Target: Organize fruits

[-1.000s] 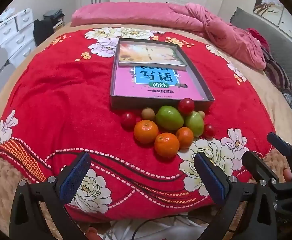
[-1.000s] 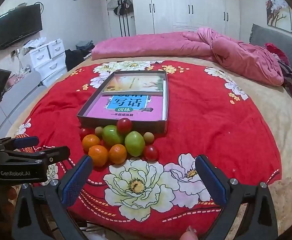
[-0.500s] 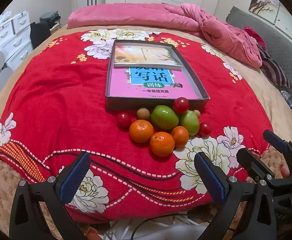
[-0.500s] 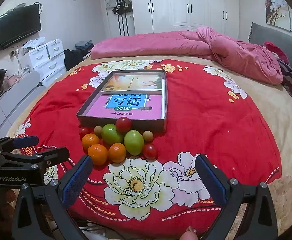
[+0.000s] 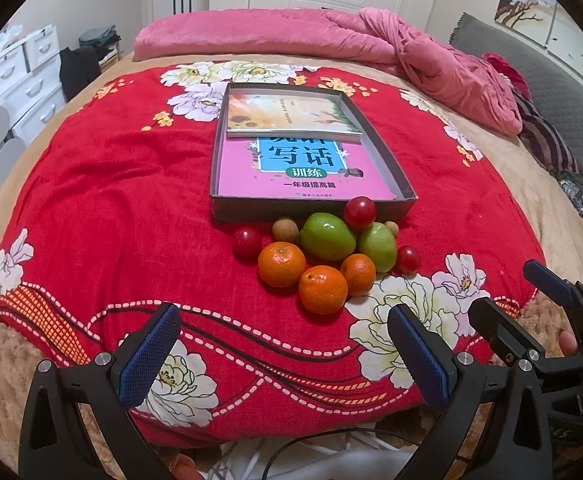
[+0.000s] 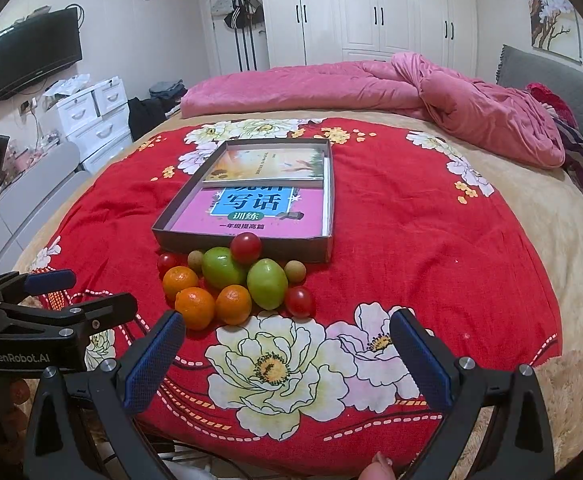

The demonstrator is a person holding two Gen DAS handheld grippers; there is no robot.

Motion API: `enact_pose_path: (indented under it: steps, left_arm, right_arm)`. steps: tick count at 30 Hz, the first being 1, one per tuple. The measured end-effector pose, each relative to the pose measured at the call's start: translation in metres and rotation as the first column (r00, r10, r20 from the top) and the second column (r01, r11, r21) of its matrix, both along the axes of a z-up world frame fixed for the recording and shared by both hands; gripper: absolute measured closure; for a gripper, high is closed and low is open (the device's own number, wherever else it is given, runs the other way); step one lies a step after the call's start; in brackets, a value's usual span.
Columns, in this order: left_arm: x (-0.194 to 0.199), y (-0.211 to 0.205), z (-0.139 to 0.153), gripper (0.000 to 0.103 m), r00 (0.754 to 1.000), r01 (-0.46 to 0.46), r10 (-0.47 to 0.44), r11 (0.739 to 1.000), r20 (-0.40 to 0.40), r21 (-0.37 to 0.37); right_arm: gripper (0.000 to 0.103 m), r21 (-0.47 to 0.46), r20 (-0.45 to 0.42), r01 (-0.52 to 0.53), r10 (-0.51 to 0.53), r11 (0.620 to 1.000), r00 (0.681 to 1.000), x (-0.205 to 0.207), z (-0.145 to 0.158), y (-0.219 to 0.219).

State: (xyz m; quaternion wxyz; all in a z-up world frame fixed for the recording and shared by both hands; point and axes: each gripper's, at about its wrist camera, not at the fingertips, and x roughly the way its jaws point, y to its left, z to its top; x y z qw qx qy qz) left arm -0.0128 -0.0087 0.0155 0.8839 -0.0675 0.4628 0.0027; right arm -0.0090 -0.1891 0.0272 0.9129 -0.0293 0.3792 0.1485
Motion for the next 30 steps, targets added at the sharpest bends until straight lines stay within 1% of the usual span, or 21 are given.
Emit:
enact_pose_path:
  steps: [30]
  left_arm:
    - [-0.0005,-0.0022,0.0029,0.000,1.000,0.004,-0.004,1.000,0.008,-0.001]
  right_arm:
    - [0.000,0.001,-0.006,0.007,-0.007,1.000,1.000,0.0011,-0.0018,-0.0006]
